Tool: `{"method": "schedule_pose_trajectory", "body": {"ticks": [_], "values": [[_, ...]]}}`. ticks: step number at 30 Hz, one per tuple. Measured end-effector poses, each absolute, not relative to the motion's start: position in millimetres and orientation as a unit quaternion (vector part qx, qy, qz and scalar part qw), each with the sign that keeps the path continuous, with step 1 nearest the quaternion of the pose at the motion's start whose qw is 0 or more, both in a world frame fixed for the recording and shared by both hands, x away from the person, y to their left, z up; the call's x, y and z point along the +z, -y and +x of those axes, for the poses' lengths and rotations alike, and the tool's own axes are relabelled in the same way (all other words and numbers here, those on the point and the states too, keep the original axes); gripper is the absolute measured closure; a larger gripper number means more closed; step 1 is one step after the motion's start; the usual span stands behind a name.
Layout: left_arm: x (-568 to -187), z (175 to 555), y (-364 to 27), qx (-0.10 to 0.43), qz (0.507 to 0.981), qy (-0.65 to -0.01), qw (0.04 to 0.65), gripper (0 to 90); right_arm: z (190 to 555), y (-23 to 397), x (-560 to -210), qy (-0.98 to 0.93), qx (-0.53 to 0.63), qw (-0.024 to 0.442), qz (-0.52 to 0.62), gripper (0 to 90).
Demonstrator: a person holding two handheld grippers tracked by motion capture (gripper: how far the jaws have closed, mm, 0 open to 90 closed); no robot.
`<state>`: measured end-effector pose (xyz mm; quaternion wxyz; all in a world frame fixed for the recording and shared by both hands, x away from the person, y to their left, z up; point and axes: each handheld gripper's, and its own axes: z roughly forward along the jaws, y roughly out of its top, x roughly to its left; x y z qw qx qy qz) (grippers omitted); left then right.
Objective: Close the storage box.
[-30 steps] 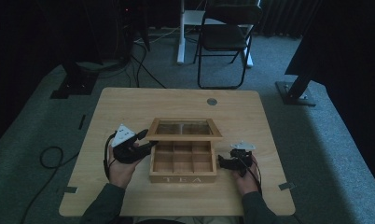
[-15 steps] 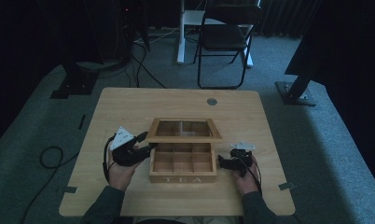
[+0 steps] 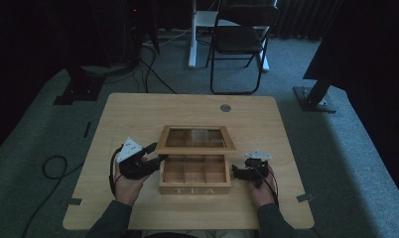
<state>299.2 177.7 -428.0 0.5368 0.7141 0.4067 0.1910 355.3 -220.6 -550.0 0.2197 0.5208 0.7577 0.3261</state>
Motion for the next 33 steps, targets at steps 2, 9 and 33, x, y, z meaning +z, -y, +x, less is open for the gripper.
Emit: {"method": "schedule_pose_trajectory", "body": {"ticks": [2,9,33], "values": [[-428.7,298.8,-177.8,0.192,0.714,-0.406,0.537,47.7,355.3,220.6,-550.0,-0.758,0.326,0.22,0.521,12.4],[-430.7,297.2,-177.6,0.192,0.714,-0.407,0.537,47.7,355.4,220.7,-550.1,-0.758,0.326,0.22,0.52,12.4],[-439.4,287.2,-177.7,0.188,0.718,-0.408,0.531,47.8,355.3,220.4,-550.0,-0.758,0.326,0.221,0.521,12.4]]}}
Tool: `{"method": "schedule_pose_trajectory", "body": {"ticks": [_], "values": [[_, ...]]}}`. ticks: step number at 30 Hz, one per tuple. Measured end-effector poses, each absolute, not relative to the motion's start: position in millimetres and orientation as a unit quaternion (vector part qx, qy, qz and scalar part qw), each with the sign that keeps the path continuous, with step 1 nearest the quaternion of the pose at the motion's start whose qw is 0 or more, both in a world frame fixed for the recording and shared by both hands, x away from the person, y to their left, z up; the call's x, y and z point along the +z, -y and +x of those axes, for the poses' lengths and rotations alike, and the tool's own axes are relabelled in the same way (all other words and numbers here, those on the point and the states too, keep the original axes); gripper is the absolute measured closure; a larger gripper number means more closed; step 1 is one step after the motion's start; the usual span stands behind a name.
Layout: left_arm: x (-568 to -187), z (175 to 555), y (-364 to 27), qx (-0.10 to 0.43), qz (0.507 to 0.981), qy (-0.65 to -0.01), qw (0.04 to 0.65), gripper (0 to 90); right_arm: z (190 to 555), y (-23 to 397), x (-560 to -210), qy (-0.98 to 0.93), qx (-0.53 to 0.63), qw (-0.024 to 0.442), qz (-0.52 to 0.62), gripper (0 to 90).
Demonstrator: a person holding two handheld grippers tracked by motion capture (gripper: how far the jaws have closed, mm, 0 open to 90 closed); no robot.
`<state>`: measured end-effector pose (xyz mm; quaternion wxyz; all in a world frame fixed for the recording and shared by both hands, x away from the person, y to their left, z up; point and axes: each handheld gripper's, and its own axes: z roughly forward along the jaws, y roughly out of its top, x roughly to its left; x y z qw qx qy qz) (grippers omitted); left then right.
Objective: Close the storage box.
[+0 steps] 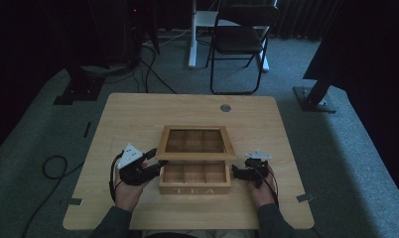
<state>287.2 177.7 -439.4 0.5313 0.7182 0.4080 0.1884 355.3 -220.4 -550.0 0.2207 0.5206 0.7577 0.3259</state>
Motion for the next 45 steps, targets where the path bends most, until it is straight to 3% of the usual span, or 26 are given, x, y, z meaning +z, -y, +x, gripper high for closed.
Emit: {"method": "schedule_pose_trajectory", "body": {"ticks": [45], "values": [[-478.6,260.0,-175.8,0.165,0.749,-0.401,0.501,46.5,355.0,220.3,-549.9,-0.758,0.325,0.219,0.521,12.4]]}}
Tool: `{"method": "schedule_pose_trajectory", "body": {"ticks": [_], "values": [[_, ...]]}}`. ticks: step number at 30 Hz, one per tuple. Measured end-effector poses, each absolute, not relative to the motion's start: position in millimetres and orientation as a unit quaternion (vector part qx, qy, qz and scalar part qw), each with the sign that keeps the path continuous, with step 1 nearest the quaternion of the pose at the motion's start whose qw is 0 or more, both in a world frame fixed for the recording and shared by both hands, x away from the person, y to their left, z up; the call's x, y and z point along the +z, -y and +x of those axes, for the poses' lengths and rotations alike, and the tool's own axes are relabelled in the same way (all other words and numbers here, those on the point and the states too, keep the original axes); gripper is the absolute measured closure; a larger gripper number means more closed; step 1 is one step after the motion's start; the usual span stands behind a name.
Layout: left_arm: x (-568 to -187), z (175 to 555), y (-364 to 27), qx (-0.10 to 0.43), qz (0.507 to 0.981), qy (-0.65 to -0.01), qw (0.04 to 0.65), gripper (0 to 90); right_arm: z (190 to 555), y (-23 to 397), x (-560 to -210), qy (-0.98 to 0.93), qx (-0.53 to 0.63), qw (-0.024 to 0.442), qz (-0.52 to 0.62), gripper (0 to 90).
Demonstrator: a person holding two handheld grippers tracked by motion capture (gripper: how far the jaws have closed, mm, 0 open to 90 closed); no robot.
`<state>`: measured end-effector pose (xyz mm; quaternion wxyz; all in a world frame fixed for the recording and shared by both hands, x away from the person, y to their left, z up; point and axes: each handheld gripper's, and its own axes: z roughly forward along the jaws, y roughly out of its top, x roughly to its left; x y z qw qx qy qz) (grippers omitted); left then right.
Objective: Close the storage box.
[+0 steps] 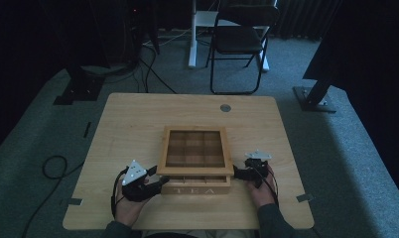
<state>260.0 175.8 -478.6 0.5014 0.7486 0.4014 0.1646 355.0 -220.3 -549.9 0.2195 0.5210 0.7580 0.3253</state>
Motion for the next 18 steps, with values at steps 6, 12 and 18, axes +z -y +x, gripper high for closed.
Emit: {"method": "schedule_pose_trajectory", "body": {"ticks": [6,12,18], "values": [[-490.7,251.0,-176.5,0.152,0.759,-0.41,0.484,45.7,355.0,220.3,-549.9,-0.758,0.325,0.219,0.521,12.4],[-497.9,243.3,-179.0,0.137,0.757,-0.424,0.477,43.4,354.9,220.1,-550.0,-0.758,0.326,0.219,0.52,12.4],[-494.8,243.9,-189.2,0.144,0.736,-0.439,0.494,43.2,354.5,218.7,-550.0,-0.762,0.327,0.217,0.515,12.4]]}}
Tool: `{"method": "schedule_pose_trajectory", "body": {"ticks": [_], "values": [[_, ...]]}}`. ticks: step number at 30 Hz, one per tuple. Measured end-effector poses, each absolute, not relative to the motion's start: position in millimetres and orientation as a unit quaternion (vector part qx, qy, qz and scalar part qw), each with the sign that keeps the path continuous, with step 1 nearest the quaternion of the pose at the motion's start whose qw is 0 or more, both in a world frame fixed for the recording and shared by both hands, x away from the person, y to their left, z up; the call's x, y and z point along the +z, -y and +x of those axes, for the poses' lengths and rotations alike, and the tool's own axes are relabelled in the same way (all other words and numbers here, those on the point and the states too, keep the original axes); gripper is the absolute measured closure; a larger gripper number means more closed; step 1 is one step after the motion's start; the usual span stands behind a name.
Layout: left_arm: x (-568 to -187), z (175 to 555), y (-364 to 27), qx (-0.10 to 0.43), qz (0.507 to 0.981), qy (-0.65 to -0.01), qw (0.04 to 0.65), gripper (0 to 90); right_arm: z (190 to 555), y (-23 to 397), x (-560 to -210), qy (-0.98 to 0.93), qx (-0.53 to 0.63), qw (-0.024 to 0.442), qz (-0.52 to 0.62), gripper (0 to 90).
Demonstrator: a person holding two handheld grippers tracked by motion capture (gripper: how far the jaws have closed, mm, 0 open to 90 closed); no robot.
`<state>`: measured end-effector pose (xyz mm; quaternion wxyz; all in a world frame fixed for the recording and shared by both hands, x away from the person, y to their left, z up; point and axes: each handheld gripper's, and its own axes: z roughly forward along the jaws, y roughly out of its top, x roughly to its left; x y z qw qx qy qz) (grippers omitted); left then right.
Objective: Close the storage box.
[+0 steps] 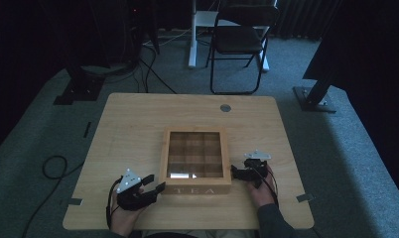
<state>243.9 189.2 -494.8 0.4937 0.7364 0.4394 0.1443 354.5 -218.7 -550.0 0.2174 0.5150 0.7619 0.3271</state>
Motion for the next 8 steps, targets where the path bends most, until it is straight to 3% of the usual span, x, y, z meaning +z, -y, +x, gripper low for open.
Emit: {"method": "schedule_pose_trajectory", "body": {"ticks": [8], "values": [[-496.0,246.5,-191.4,0.148,0.73,-0.444,0.498,41.5,354.6,218.7,-550.0,-0.762,0.327,0.217,0.515,12.4]]}}
